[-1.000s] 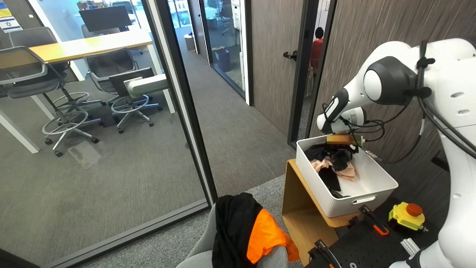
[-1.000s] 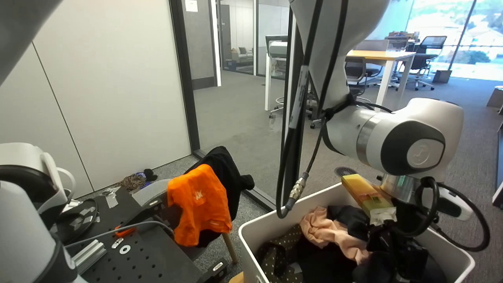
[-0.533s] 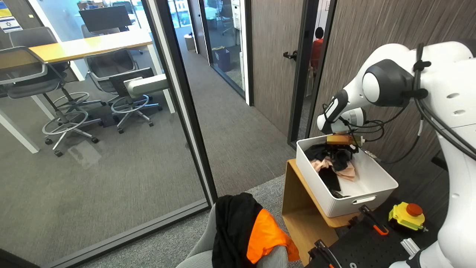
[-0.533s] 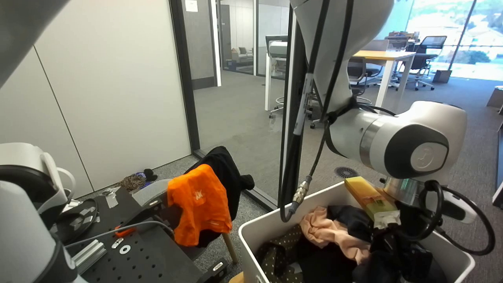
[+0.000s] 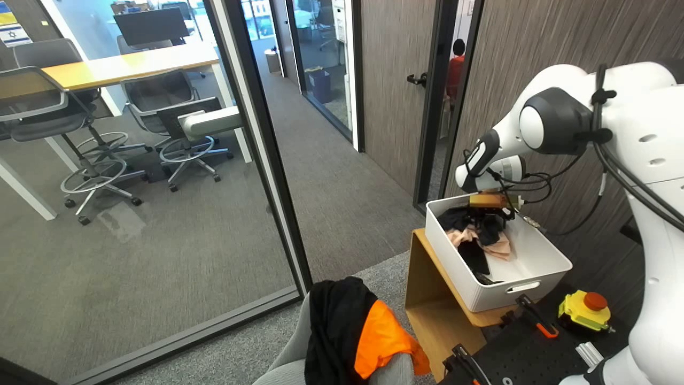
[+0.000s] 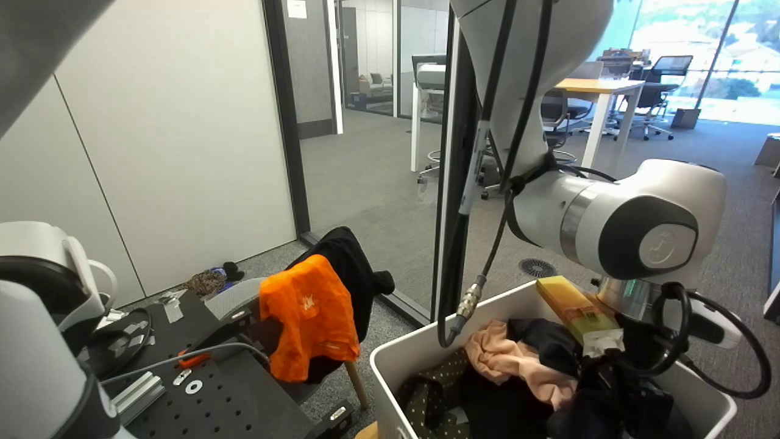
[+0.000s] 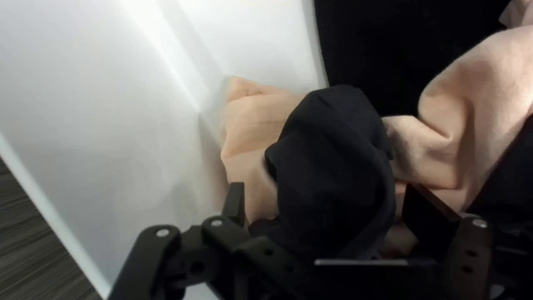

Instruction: Pick up the black cloth from the box and put it on the headrest of the chair

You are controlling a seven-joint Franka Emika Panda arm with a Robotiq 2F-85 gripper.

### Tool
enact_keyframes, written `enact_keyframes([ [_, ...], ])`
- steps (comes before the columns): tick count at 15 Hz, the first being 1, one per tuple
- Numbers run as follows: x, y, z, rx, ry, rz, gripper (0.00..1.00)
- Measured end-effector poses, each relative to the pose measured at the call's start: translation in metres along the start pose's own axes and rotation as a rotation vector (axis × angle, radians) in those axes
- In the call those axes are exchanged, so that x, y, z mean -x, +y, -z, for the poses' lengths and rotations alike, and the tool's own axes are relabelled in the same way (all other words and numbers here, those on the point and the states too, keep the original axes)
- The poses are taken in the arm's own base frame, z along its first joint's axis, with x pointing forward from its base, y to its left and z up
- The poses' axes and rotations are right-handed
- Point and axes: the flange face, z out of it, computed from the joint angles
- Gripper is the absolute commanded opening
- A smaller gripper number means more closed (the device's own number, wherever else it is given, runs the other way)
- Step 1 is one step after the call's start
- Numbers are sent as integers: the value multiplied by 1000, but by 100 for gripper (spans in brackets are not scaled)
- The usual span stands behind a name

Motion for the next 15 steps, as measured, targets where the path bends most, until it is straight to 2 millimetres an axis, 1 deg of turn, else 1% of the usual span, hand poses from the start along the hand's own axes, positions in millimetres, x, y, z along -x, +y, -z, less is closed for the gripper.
enact_keyframes([
  [1, 0, 0, 0, 0, 0, 2, 56],
  [8, -1, -1, -2, 1, 1, 5, 4],
  [11, -2, 0, -2, 1, 1, 3, 0],
  [12, -2, 1, -2, 1, 1, 3, 4],
  [15, -2, 2, -2, 1, 0, 2, 4],
])
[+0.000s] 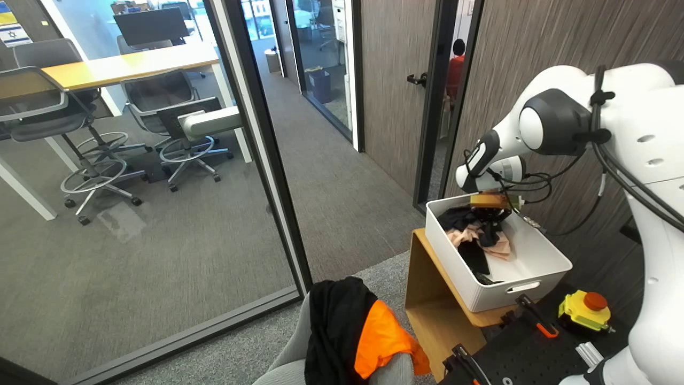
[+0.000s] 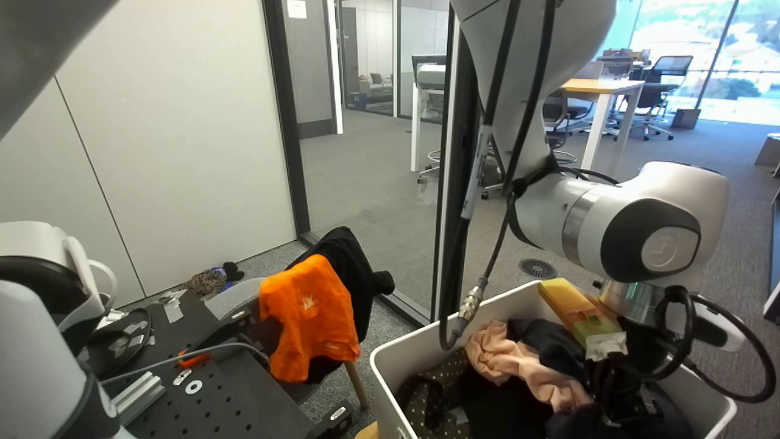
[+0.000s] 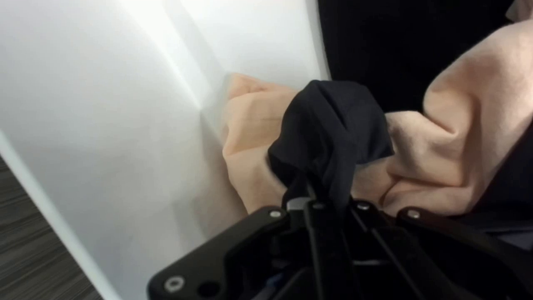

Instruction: Pick up the black cloth from the box and put it on the headrest of the chair

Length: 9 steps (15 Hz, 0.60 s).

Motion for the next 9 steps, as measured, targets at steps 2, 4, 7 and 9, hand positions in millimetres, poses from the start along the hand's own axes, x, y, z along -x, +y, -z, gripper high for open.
enact_keyframes([
  [2, 0, 0, 0, -5, -3, 4, 4],
  [4, 2, -4, -2, -29, -18, 27, 4],
  [7, 8, -16, 8, -103, -45, 101, 4],
  [9, 14, -23, 26, -159, -56, 163, 4],
])
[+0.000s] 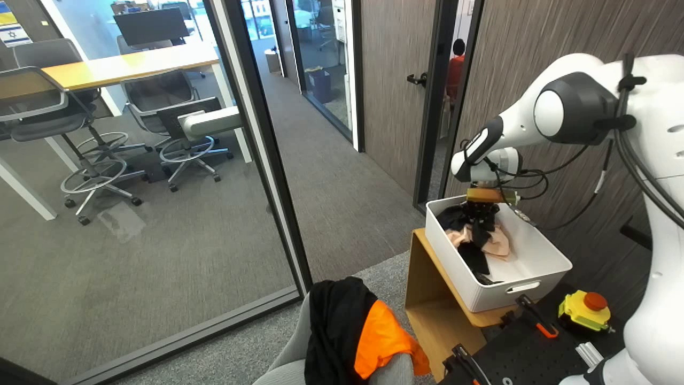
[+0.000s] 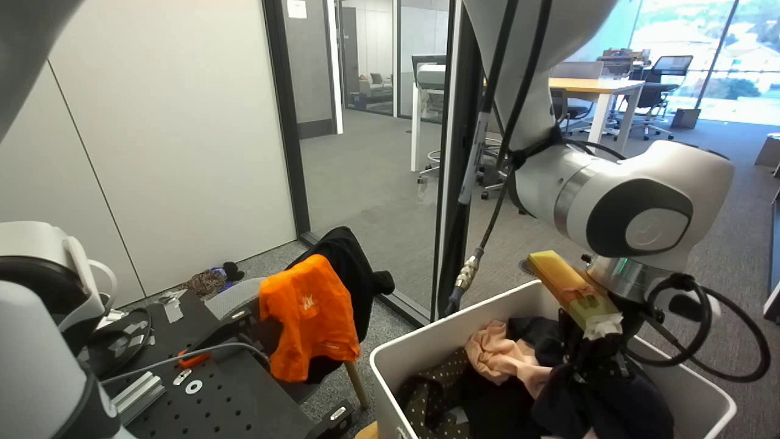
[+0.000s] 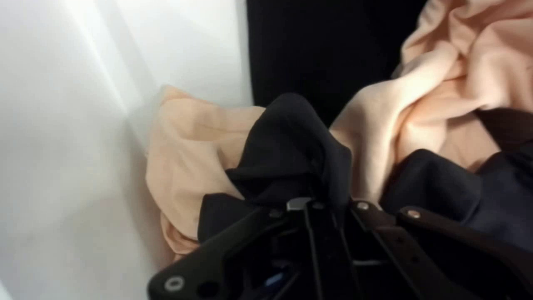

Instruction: Pick up the black cloth from the box and put it on the headrest of the chair

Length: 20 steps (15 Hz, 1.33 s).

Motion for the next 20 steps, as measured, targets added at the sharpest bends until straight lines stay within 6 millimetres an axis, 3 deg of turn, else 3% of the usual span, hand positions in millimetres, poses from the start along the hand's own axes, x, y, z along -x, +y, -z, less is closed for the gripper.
enact_keyframes([
  [5, 26, -24, 60, -106, -15, 165, 4],
  [14, 95, -74, 176, -292, 36, 523, 4],
  [16, 114, -94, 203, -309, 50, 625, 4],
  [20, 169, -154, 249, -312, 77, 844, 4],
])
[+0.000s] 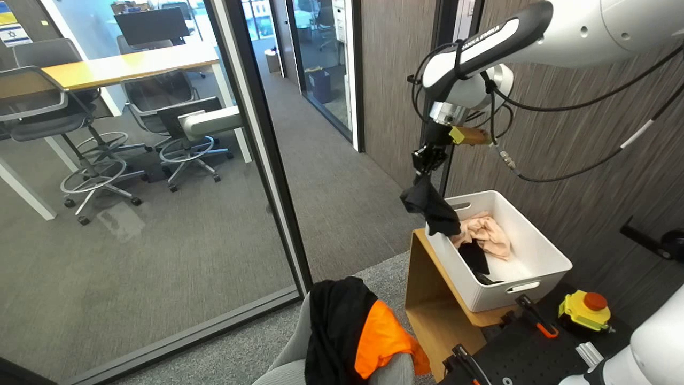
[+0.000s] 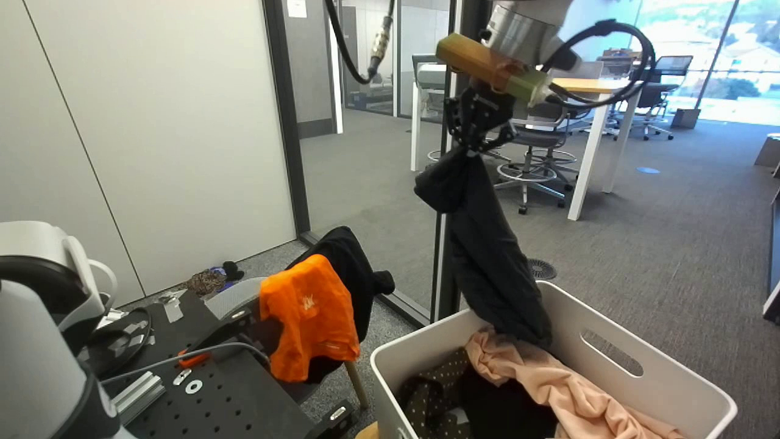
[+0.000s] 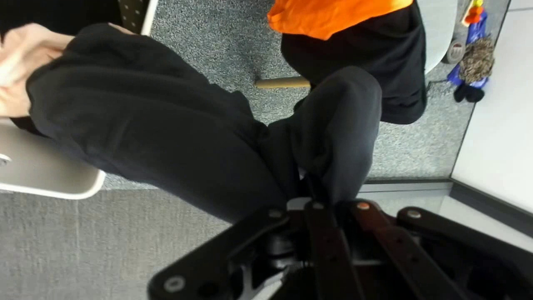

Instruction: Pick up the black cloth from the box and put it on the headrest of the chair

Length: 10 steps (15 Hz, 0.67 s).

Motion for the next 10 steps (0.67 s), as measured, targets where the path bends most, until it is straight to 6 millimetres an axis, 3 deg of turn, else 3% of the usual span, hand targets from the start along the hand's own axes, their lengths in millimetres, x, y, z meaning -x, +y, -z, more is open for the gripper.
enact_keyframes([
  [5, -1, -104, 21, -8, -13, 268, 4],
  [10, 12, -166, 38, -16, -28, 479, 4],
])
